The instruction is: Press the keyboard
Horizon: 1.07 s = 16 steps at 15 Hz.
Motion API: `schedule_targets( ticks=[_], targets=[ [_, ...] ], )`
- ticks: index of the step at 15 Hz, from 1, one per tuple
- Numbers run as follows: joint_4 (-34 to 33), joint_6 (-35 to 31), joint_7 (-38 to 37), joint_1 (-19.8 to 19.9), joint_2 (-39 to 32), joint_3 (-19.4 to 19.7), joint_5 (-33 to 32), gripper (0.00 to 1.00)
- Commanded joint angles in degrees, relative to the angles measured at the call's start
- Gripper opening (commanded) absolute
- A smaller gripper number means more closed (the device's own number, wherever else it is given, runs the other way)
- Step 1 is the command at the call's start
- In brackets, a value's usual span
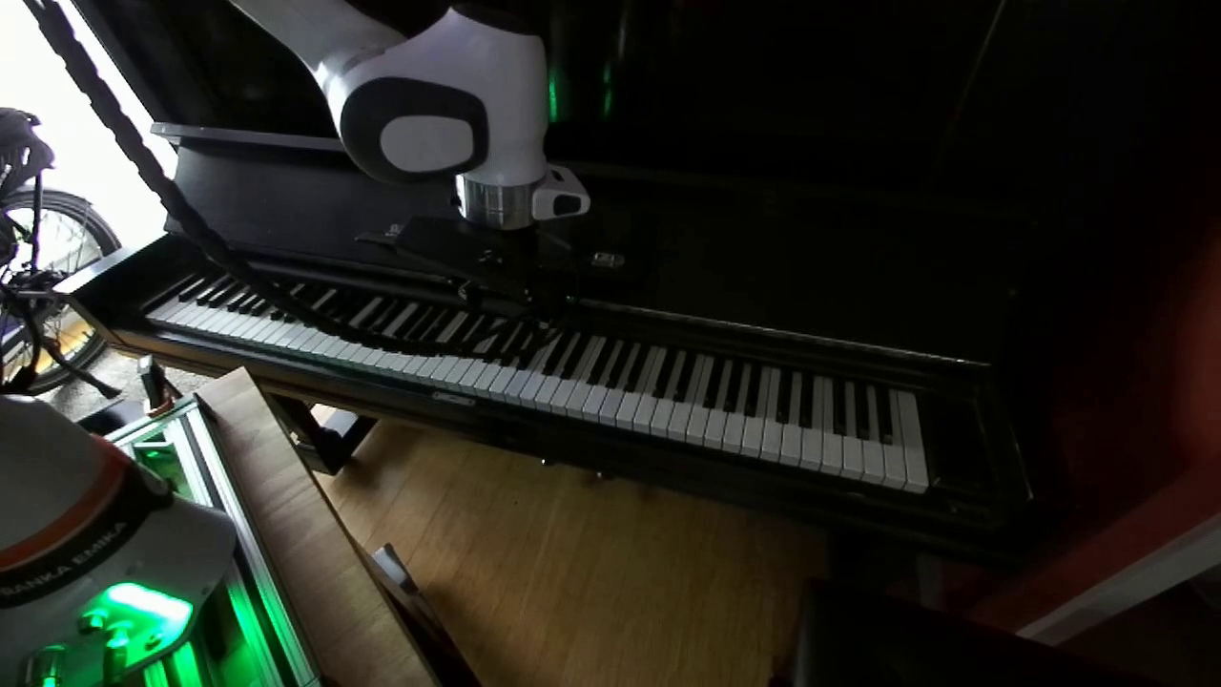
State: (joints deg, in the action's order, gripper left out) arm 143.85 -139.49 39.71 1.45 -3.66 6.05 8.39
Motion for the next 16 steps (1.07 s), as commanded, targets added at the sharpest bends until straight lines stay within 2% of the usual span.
schedule_targets(
  ticks=[1,2,11,16],
  targets=[
    [-1.6,-6.5,-1.2,2.2,-5.3,-0.9,-0.5,0.9],
    [-1.6,-9.0,-1.0,2.7,-6.4,-1.2,-0.3,0.73],
    [-2.7,-23.5,0.8,7.8,-14.2,-8.4,1.0,0.02],
    [-3.7,-28.0,-0.3,10.4,-17.5,-11.5,-0.9,0.0]
  ],
)
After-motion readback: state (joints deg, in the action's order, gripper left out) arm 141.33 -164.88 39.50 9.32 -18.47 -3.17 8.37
